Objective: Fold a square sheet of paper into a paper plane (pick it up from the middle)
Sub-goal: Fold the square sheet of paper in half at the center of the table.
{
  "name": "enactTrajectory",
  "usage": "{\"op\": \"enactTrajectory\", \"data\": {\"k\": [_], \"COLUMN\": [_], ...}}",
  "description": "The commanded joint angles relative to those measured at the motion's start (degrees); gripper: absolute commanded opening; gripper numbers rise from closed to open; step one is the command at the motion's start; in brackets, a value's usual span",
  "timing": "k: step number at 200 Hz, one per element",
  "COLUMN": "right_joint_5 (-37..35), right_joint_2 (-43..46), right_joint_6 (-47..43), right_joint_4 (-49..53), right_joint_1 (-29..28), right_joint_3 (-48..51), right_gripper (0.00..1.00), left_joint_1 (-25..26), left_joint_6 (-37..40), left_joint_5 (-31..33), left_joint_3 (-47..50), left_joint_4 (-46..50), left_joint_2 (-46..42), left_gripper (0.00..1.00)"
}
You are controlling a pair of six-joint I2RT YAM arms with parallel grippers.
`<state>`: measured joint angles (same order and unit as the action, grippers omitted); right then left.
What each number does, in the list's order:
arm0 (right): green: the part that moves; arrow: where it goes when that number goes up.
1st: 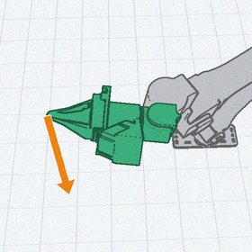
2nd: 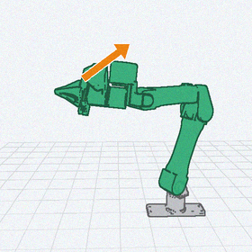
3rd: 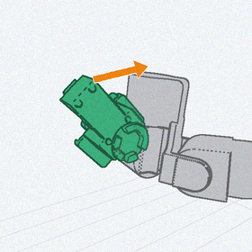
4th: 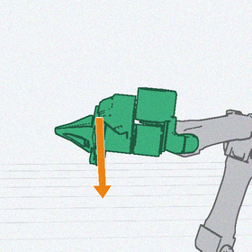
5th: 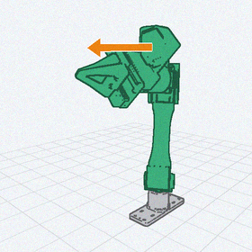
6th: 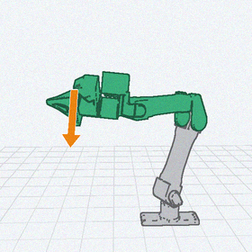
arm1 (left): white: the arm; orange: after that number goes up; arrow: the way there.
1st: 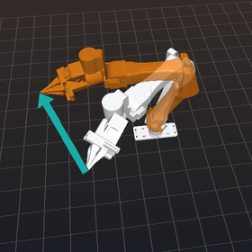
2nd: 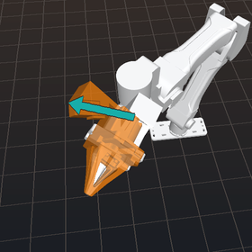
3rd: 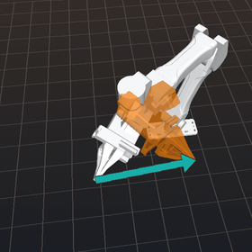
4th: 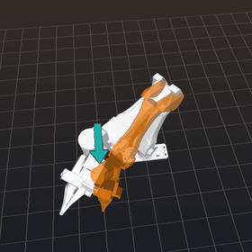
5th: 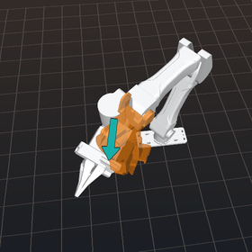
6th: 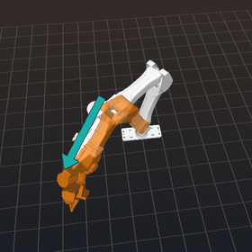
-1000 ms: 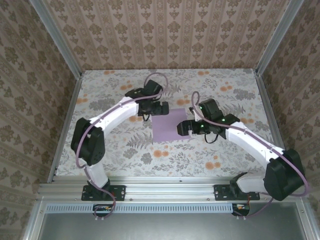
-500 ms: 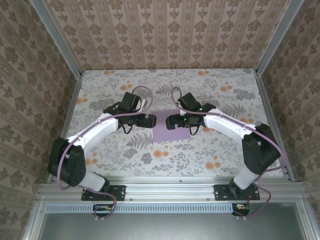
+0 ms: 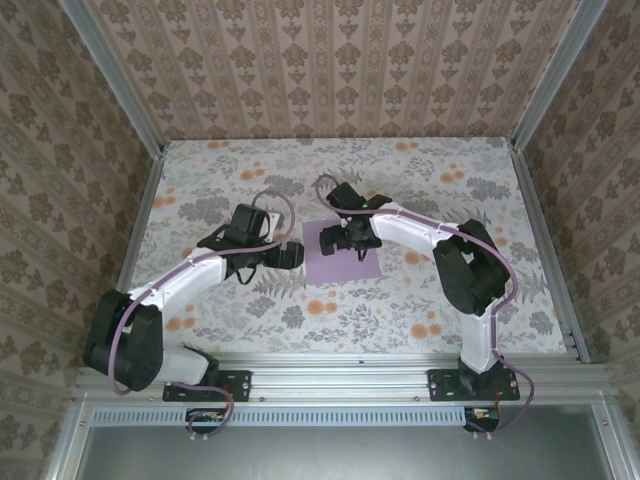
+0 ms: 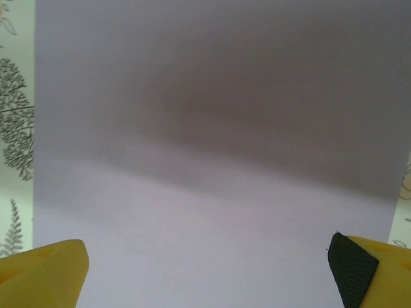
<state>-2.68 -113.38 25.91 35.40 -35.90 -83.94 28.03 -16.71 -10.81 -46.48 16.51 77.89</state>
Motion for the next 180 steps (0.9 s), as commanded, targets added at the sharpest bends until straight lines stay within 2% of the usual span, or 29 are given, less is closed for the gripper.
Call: {"op": "enactTrajectory", "data": {"k": [1,82,180], "right_joint_5": [-2.8,-5.0,-6.1], "right_joint_2": [-3.2,-9.5,-14.8], "right_joint_6": [1.5,3.2,4.2], "right_joint_4": [3.5,5.9,6.8], "right_joint_1": [-1.1,-1.5,-2.0], "right_joint_3": [-3.5,-8.7,-9.2], "right_gripper": [0.98,0.94,0.91], "left_joint_1": [-0.4,-1.5,-1.5], "left_joint_6": [-0.8,-0.8,-0.8], "left_joint_5": [-1.2,-2.4,-3.5], "left_joint_3": [1.2,2.5,2.9], "left_joint_4": [-2.7,-4.4,-4.1], "left_joint_2": [0.0,1.0,1.1], "left_gripper": [1.0,1.0,1.0]}}
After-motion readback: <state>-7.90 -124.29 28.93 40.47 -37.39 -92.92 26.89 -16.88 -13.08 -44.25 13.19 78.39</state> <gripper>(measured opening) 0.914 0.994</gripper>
